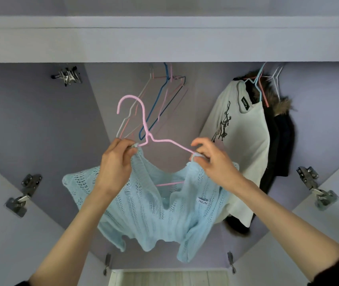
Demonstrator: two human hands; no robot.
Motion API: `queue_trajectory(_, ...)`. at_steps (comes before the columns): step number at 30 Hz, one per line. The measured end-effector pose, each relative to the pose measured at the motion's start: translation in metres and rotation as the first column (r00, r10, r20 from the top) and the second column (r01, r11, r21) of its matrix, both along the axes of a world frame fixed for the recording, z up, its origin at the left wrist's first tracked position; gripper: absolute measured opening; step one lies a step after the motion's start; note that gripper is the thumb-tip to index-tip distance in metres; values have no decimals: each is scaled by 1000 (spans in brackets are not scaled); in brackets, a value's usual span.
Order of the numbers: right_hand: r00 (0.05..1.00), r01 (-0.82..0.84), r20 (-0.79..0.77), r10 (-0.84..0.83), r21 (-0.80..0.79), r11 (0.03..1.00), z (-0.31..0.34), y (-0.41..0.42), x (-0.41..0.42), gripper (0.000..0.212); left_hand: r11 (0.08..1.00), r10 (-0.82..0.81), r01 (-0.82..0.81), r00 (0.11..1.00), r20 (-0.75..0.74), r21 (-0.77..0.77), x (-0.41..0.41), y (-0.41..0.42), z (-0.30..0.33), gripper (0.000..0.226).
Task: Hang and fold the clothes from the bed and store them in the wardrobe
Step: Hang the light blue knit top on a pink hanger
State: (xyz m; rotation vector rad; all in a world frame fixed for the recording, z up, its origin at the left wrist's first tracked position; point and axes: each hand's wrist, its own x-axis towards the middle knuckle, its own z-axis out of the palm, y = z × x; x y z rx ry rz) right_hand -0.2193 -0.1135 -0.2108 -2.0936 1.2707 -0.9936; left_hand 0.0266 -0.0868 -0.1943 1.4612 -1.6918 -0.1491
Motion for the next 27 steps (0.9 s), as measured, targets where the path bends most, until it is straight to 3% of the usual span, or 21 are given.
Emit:
queue_trajectory(5, 971, 192, 154, -184, -40, 981, 5, -6, -12, 21, 996, -34, 18, 980, 194, 87, 18, 2, -11, 14)
queue_trajectory(12, 961, 246, 152, -230, -99, 964, 9, -3, -26, 18, 993, -7, -32, 945, 326, 114, 38, 3, -17, 14)
queue_trajectory(15, 971, 233, 69, -227, -84, 969, 9, -2, -31, 16, 995, 23, -51, 956, 291, 90, 35, 4, -20, 11)
queue_trajectory(19, 983, 117, -155, -102, 88, 989, 21, -2, -45, 8, 993, 51, -77, 965, 256, 93, 31, 7, -29, 10)
queue_trajectory(21, 982, 70, -181, -61, 44, 997, 28, 0, -42, 8, 994, 25, -51, 966, 257, 97, 24, 6, -30, 9)
queue_trajectory(23, 997, 32, -78, -25, 93, 995, 35, 3, -33, 9, 996, 10, -31, 969, 248, 81, 17, 4, -31, 8)
queue_trajectory(27, 992, -58, 126, 14, 345, 937, 34, 7, -42, 19, 985, -119, 81, 961, 251, 154, 6, 0, -32, 8)
